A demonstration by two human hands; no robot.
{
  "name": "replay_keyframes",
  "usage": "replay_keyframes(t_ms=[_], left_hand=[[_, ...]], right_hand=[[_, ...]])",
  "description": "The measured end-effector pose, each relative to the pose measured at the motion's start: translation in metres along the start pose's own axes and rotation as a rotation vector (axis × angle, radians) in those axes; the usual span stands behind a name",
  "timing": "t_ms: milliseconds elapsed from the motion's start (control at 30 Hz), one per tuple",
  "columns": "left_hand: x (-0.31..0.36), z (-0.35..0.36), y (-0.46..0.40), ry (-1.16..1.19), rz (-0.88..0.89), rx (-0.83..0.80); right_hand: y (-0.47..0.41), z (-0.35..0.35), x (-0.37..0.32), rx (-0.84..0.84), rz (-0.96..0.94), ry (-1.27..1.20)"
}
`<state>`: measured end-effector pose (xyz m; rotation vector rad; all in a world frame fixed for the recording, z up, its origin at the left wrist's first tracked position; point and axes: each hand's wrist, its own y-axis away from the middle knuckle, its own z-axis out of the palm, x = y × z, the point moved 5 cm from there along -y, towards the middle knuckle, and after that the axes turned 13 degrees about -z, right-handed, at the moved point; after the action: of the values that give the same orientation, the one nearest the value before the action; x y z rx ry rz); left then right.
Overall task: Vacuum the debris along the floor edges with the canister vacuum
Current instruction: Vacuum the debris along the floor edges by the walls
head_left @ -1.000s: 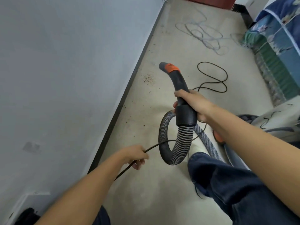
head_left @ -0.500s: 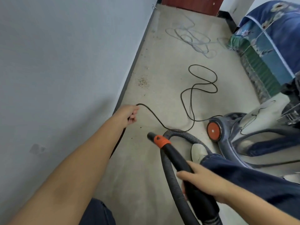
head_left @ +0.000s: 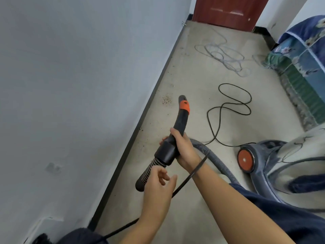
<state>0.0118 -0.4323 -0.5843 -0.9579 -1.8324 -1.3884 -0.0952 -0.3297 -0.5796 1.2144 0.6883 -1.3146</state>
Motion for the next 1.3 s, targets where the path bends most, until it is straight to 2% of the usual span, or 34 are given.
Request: replay_keyframes(t_ms=[67, 133, 167, 200, 267, 300, 333, 433, 500, 567, 633, 667, 733, 767, 800, 833, 900, 933, 967, 1067, 1133, 1233, 1300], left_hand=[[0.025, -0.005, -0.006, -0.077, 0.202, 0.088], [0.050, -0.006, -0.020, -0.310, 0.358, 0.175], [0.057, -0.005, -0.031, -0.456, 0.365, 0.172], [0.059, -0.003, -0.044, -0.517, 0.311, 0.095], [0.054, 0.005, -0.059, -0.390, 0.131, -0.211], [0.051, 0.008, -0.061, -0.315, 0.095, -0.316], [0.051, 0.008, -0.064, -0.282, 0.098, -0.333], [0.062, -0.010, -0.073, -0.175, 0.138, -0.213], [0.077, -0.025, -0.078, -0.088, 0.165, -0.168], [0.092, -0.038, -0.081, -0.038, 0.186, -0.157], [0.105, -0.044, -0.083, -0.023, 0.216, -0.168], [0.109, -0.044, -0.084, -0.025, 0.218, -0.174], [0.115, -0.041, -0.084, -0.009, 0.206, -0.205], [0.115, -0.038, -0.083, 0.011, 0.189, -0.235], [0.113, -0.034, -0.080, 0.039, 0.161, -0.273], [0.109, -0.027, -0.077, 0.065, 0.129, -0.317], [0.096, -0.008, -0.070, 0.064, 0.073, -0.369], [0.086, 0.003, -0.066, 0.055, 0.049, -0.387], [0.076, 0.016, -0.062, 0.067, 0.024, -0.411], [0.049, 0.049, -0.046, 0.213, -0.075, -0.495], [0.031, 0.066, -0.043, 0.223, -0.092, -0.482], [0.000, 0.075, -0.052, 0.076, -0.125, -0.340], [-0.022, 0.069, -0.066, 0.062, -0.188, -0.225]], right_hand=[[-0.010, 0.001, -0.001, -0.034, -0.071, 0.012], [-0.010, 0.000, -0.004, -0.029, -0.088, 0.024], [-0.010, -0.003, -0.002, -0.029, -0.094, 0.048], [-0.008, -0.002, -0.001, -0.054, -0.108, 0.045], [-0.002, 0.000, -0.001, -0.058, -0.128, 0.042], [-0.001, -0.003, 0.000, -0.048, -0.137, 0.051], [-0.001, -0.007, 0.001, -0.037, -0.154, 0.072], [0.009, -0.026, 0.011, -0.053, -0.112, 0.257], [0.021, -0.052, 0.039, -0.146, 0.050, 0.558], [0.044, -0.085, 0.063, -0.449, 0.375, 1.084], [0.063, -0.118, 0.053, -0.698, 0.696, 1.521], [0.063, -0.124, 0.037, -0.749, 0.730, 1.674], [0.038, -0.118, 0.003, -0.658, 0.522, 1.842], [0.023, -0.106, -0.017, -0.524, 0.328, 1.799], [0.009, -0.089, -0.035, -0.404, 0.138, 1.637], [-0.002, -0.071, -0.049, -0.299, 0.020, 1.333], [-0.014, -0.035, -0.059, -0.169, 0.047, 0.537], [-0.018, -0.022, -0.061, -0.138, 0.073, 0.313], [-0.022, -0.013, -0.060, -0.115, 0.104, 0.222], [-0.034, -0.019, -0.041, -0.009, 0.182, 0.369], [-0.050, -0.031, -0.026, 0.004, 0.239, 0.452], [-0.072, -0.030, -0.005, -0.034, 0.269, 0.551], [-0.082, -0.017, 0.018, -0.092, 0.263, 0.639]])
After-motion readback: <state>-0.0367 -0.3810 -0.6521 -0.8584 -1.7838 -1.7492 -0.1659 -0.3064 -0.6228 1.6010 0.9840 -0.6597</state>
